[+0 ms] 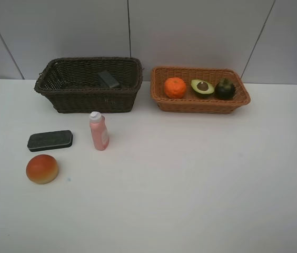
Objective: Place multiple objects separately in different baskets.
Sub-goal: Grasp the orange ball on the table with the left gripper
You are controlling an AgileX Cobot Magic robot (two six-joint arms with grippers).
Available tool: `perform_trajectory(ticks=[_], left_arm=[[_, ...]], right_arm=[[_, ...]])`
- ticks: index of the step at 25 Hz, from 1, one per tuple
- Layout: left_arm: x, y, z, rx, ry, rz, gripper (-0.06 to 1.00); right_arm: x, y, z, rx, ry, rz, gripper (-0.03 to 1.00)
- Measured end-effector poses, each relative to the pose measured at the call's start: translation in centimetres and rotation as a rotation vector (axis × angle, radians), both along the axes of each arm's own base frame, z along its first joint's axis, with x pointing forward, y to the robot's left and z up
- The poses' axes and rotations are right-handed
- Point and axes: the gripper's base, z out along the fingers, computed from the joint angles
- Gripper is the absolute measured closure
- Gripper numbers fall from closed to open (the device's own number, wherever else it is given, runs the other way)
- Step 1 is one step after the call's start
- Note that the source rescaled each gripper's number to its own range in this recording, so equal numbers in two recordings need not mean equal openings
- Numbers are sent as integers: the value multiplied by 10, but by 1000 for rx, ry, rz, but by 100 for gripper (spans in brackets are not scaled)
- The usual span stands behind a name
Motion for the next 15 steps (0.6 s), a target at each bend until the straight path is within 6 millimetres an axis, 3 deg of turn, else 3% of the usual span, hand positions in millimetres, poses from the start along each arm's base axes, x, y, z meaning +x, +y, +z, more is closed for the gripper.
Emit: perform_trajectory(ticks=[11,15], left_arm=[[1,3,0,18,2,30,10],[11,2,5,25,62,31,10]], right_arm=[[0,0,0,0,0,0,-2],[0,0,0,0,0,0,-2]])
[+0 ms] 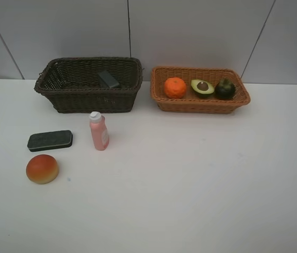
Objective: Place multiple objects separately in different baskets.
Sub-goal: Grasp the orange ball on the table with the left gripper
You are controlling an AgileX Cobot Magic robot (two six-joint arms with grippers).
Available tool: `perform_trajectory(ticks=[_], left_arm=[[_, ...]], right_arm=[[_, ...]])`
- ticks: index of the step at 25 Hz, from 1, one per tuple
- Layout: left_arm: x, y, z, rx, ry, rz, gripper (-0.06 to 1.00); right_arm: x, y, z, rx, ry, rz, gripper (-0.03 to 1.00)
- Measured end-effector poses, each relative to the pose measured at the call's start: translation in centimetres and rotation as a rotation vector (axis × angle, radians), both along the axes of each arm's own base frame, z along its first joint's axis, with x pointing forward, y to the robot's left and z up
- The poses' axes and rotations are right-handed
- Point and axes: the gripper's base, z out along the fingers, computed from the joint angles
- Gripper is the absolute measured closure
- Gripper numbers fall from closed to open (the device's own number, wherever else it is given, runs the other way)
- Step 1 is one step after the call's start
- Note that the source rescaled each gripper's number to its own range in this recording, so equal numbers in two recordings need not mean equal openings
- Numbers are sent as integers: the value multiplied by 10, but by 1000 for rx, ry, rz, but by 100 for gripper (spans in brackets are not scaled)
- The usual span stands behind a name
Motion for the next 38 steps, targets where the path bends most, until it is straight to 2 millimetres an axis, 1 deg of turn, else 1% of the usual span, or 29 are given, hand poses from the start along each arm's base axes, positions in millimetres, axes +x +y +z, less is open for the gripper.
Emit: perform_trajectory(ticks=[1,5,9,12,14,18,20,23,27,30,34,36,38], left_arm=[[3,0,5,1,9,0,10],[26,-3,34,6,66,1,10],[64,-7,59,5,157,-3,10],[95,-11,63,3,250,-7,10],[121,-14,57,8,338,-7,10],[158,-20,36,0,455,-19,10],[175,-23,25,-8,493,-32,10],[193,-26,12,-19,530,-39,10],[209,-28,-5,-11,598,-37,10],[218,-28,-22,9,627,-46,10],[225,-28,-58,43,711,-66,10],[227,-28,-73,65,736,-83,10],[230,-31,-84,96,741,-116,10]], right_arm=[[0,0,0,0,0,0,-2],[0,0,0,0,0,0,-2],[0,0,0,0,0,0,-2],[0,0,0,0,0,0,-2],[0,0,0,0,0,0,-2],[0,0,0,0,0,0,-2],[0,0,0,0,0,0,-2],[0,0,0,0,0,0,-2],[0,0,0,0,0,0,-2],[0,0,0,0,0,0,-2],[0,0,0,0,0,0,-2],[0,0,0,0,0,0,-2],[0,0,0,0,0,0,-2]])
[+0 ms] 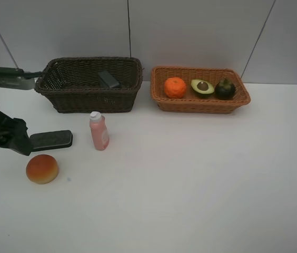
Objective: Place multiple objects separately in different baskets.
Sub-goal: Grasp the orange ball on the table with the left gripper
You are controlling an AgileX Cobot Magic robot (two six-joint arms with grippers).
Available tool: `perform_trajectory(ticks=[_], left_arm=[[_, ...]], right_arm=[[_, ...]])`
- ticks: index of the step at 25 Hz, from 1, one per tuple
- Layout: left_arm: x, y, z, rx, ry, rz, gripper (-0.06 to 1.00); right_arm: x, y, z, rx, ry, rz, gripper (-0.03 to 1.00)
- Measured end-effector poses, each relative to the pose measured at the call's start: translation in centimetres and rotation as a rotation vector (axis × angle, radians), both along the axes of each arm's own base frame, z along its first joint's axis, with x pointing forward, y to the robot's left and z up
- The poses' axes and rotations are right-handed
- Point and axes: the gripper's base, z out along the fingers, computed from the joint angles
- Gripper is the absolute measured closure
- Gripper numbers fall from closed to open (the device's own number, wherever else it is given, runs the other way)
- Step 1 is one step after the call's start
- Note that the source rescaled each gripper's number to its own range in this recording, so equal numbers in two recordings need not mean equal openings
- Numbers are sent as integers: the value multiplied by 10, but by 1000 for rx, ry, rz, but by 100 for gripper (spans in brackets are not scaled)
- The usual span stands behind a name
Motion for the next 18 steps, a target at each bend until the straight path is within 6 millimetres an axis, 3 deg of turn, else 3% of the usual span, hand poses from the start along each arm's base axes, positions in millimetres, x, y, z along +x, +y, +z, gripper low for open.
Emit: perform_trajectory(ticks=[8,12,18], left_arm=[[9,-30,-31,28,39,-157,10],[12,-32,-45,52,73,-179,10],[13,-29,-46,91,65,-214,10]], right_arm=[[0,0,0,0,0,0,-2],[0,0,0,0,0,0,-2],[0,0,0,0,0,0,-2]])
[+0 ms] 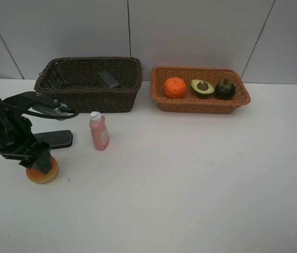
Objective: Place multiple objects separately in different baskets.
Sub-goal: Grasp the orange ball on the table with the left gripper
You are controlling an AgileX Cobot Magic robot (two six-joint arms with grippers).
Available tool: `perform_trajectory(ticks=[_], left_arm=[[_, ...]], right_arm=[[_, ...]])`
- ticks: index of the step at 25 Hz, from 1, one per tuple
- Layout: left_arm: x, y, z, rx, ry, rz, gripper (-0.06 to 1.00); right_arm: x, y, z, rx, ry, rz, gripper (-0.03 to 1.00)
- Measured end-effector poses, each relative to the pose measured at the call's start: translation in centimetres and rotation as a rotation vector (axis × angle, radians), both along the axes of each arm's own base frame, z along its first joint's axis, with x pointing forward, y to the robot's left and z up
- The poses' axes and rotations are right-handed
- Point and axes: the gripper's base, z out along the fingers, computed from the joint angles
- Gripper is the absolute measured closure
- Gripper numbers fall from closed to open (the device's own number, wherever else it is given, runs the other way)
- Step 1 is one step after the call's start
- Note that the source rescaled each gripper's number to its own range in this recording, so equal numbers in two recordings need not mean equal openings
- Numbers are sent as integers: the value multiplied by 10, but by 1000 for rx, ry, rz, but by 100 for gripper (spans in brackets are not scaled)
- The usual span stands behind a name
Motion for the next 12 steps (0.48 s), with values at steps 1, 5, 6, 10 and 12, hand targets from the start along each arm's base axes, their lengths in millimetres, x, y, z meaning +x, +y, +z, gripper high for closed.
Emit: perform_trajectory(ticks=[1,5,6,10,12], left_arm=[[0,0,0,5,-1,-5,10],[1,2,-3,28,4,-26,10],[1,2,-6,32,13,-29,10],[4,1,-19,41,40,-30,10],[6,1,-26,43,47,-30,10]], right_arm=[[0,0,0,0,0,0,-2],[0,0,0,0,0,0,-2],[0,0,0,0,0,0,-2],[0,0,0,0,0,0,-2],[0,0,0,0,0,0,-2]])
